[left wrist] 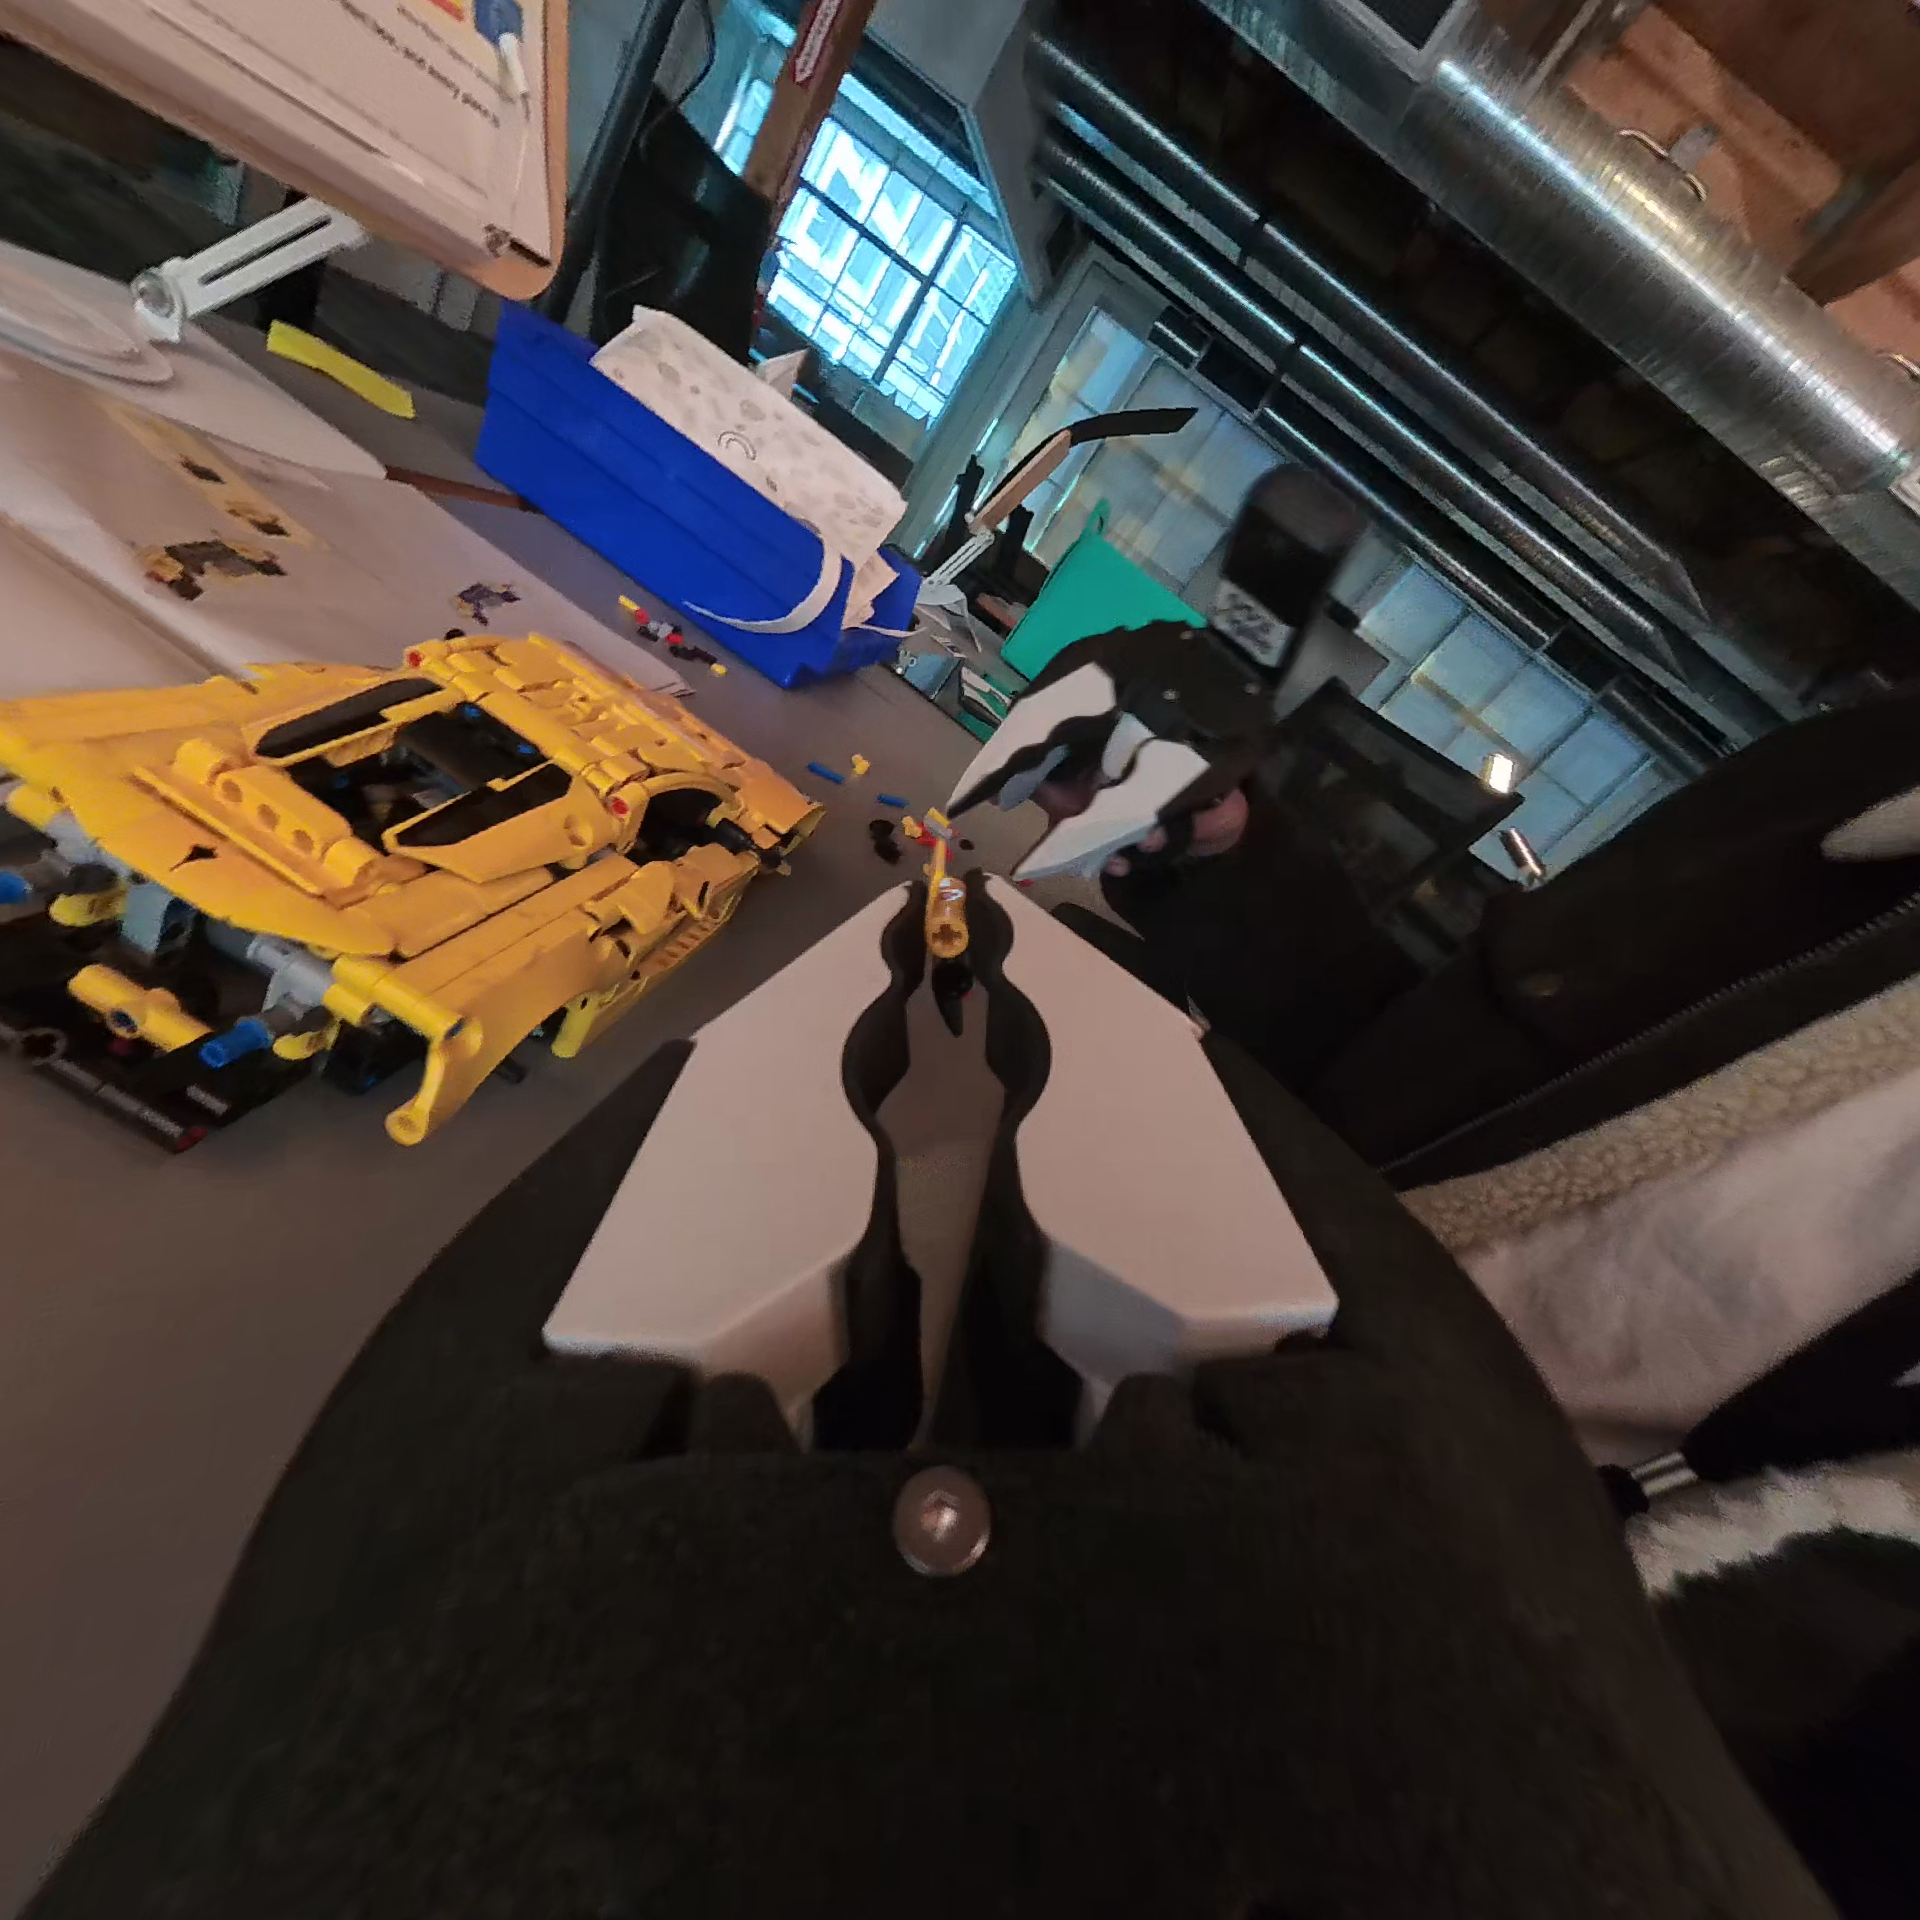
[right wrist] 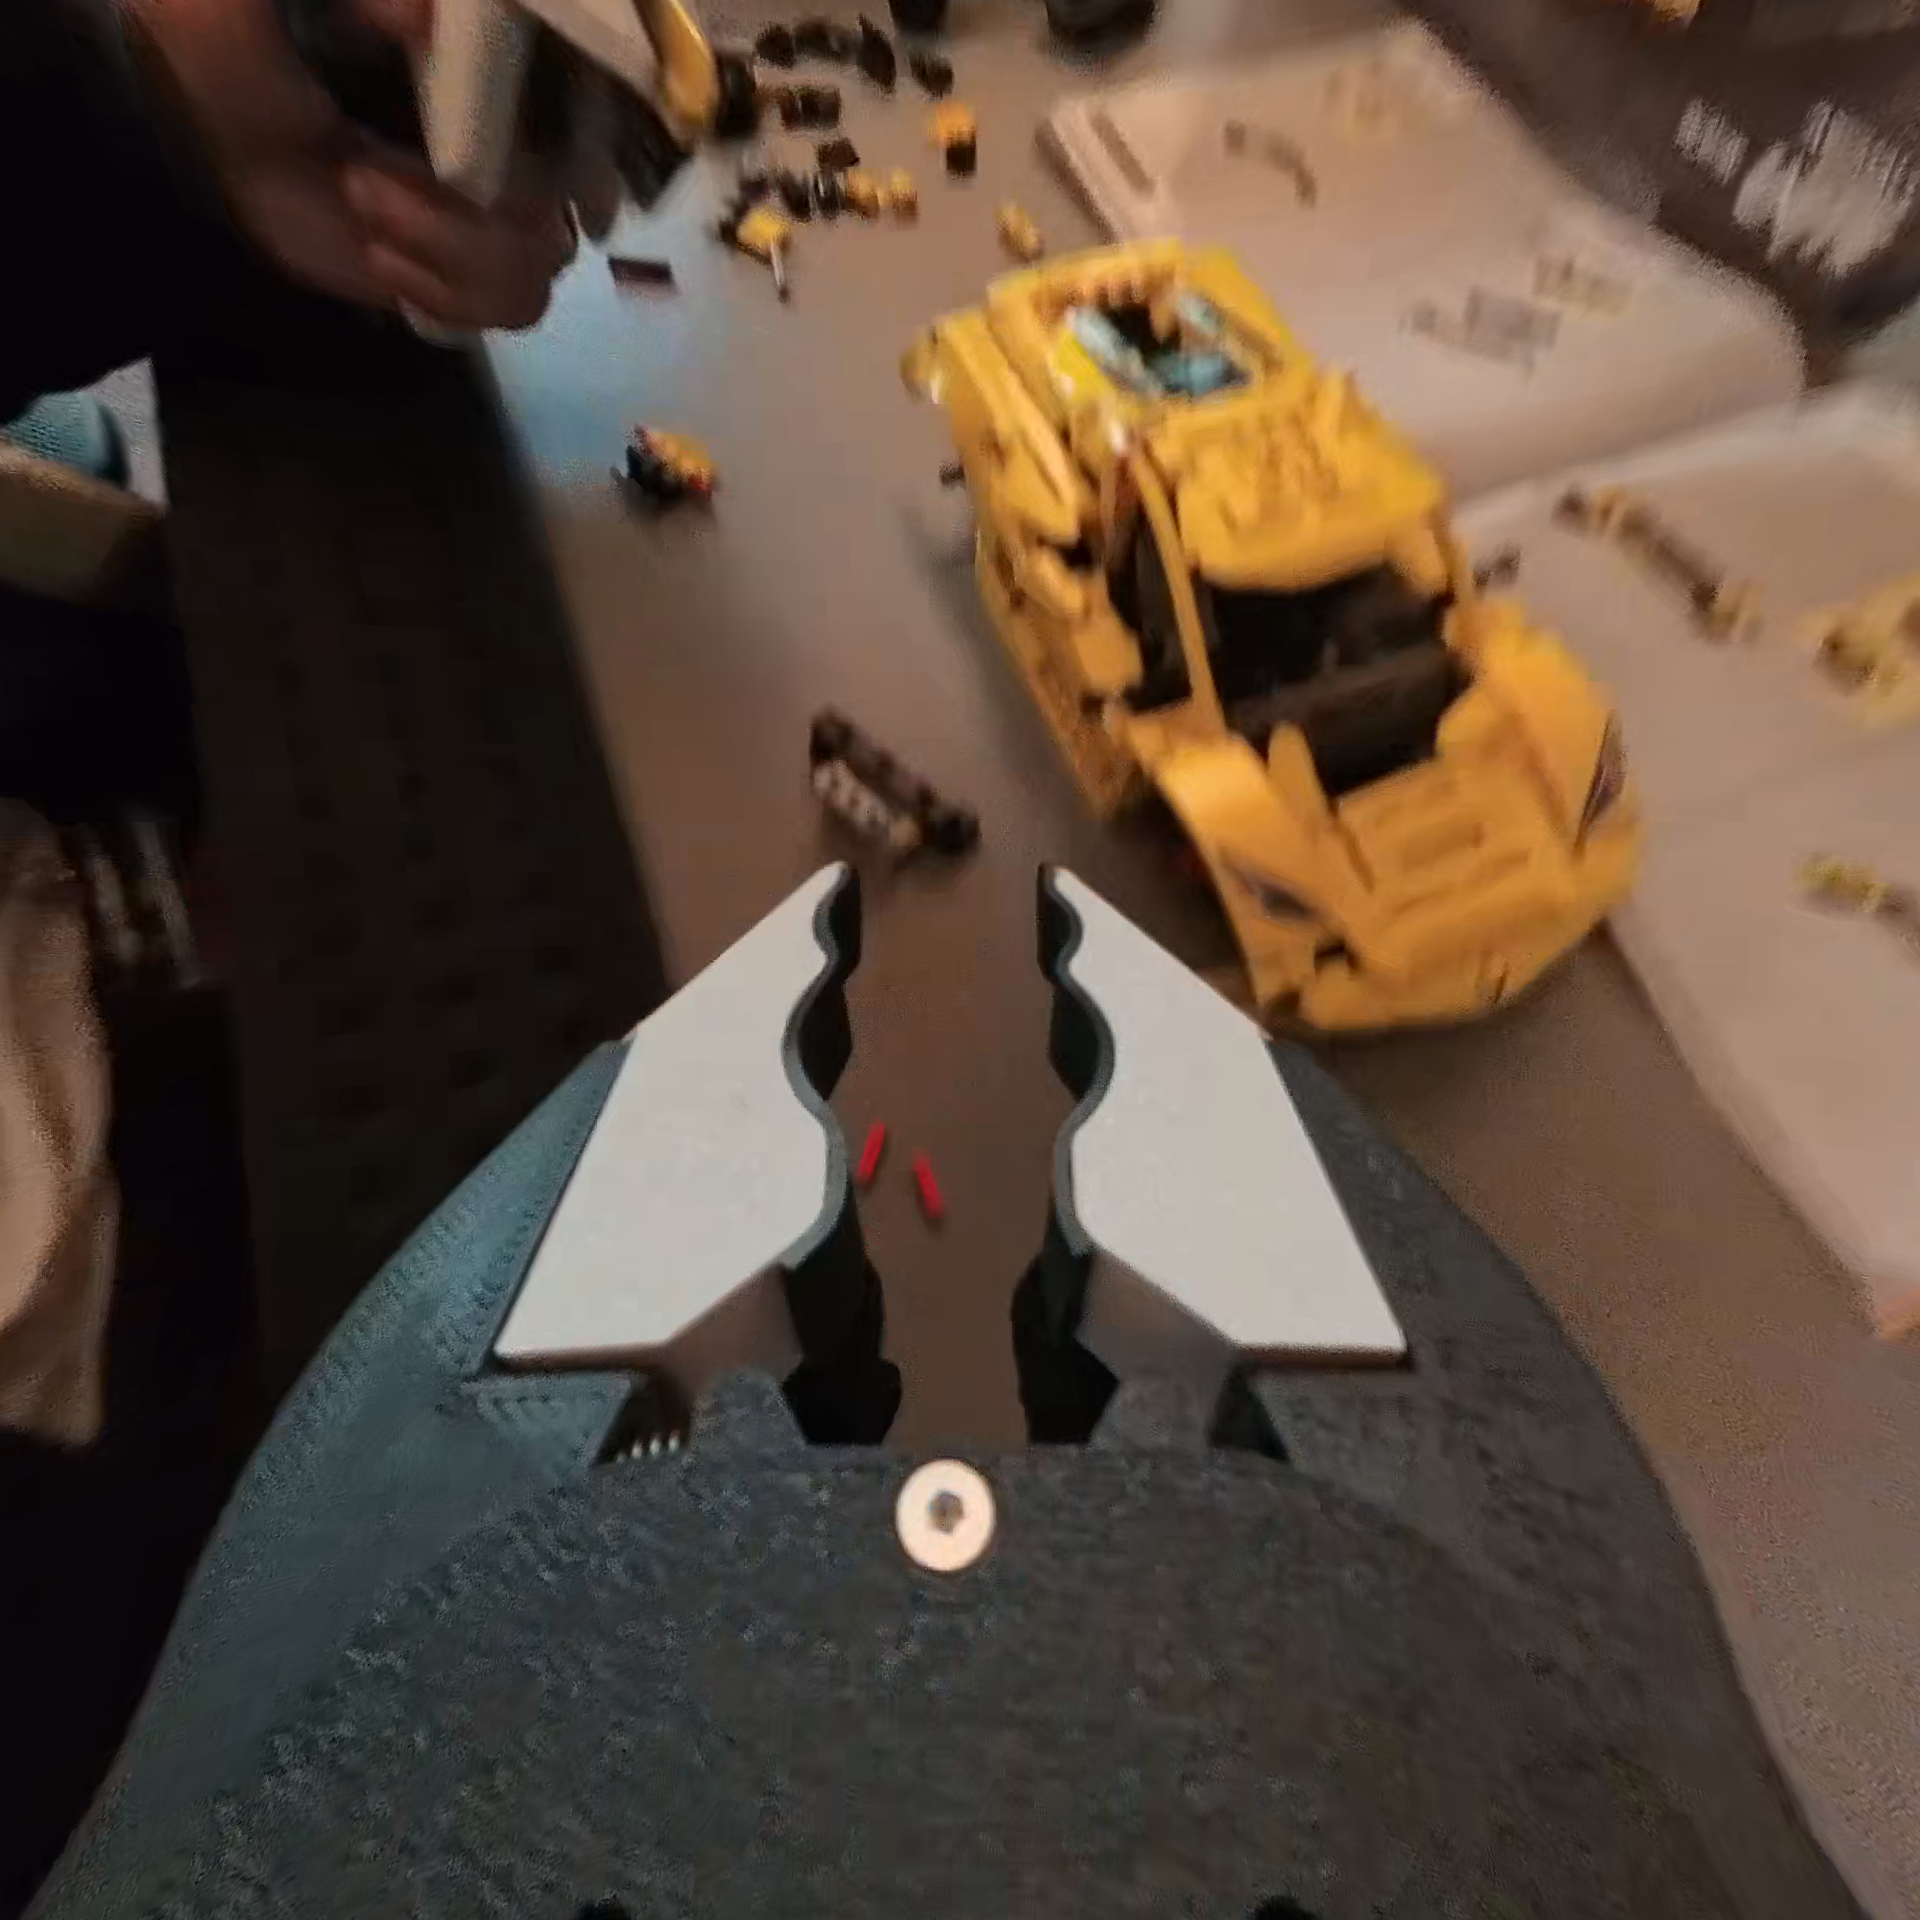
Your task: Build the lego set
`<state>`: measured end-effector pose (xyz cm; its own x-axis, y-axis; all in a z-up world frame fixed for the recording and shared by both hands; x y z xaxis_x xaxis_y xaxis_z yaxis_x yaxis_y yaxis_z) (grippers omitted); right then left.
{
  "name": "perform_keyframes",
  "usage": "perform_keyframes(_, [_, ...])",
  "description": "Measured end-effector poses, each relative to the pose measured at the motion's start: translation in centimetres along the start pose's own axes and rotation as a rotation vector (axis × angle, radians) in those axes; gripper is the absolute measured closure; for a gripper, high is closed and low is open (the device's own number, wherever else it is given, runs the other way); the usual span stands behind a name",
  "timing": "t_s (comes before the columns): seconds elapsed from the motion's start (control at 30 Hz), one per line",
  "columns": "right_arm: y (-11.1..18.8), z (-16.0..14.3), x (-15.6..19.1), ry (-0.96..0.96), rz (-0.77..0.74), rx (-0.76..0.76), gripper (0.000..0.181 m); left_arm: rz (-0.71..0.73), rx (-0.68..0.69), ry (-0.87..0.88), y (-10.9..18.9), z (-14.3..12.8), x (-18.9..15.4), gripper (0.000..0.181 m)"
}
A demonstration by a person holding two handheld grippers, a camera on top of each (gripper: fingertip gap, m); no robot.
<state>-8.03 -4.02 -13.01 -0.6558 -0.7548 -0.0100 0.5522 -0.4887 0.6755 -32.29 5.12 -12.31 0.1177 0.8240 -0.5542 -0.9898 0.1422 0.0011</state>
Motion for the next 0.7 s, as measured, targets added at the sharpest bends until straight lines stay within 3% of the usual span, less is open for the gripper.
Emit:
perform_keyframes(0.1, [1.6,-4.1,-0.7,-0.083,0.052,0.010,0.149,-0.010,0.009,-0.039,-0.2,-0.1,-0.5,0.175])
perform_keyframes(0.27, [1.7,-7.1,0.1,0.052,0.003,0.089,0.156,-0.007,0.002,-0.044,-0.2,0.0,-0.6,0.175])
perform_keyframes(0.43, [0.3,-8.0,0.3,0.171,0.039,0.240,0.155,0.014,0.032,-0.051,-0.5,-0.3,-0.3,0.175])
perform_keyframes(0.7, [-1.2,-7.7,0.1,0.228,0.086,0.263,0.168,0.021,0.034,-0.037,-0.4,-0.3,-0.1,0.175])
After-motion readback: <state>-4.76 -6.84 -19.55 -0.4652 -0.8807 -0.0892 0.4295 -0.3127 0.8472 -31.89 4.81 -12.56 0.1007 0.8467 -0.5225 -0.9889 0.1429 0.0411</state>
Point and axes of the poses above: each gripper's, where its closed fingertips meet, y back along the fingers, z out of its top, x = y × z across the jaws, the point moved 6 cm from there along y, back along the fingers, and after that the axes turned 4 degrees about x, right-handed, at the moved point
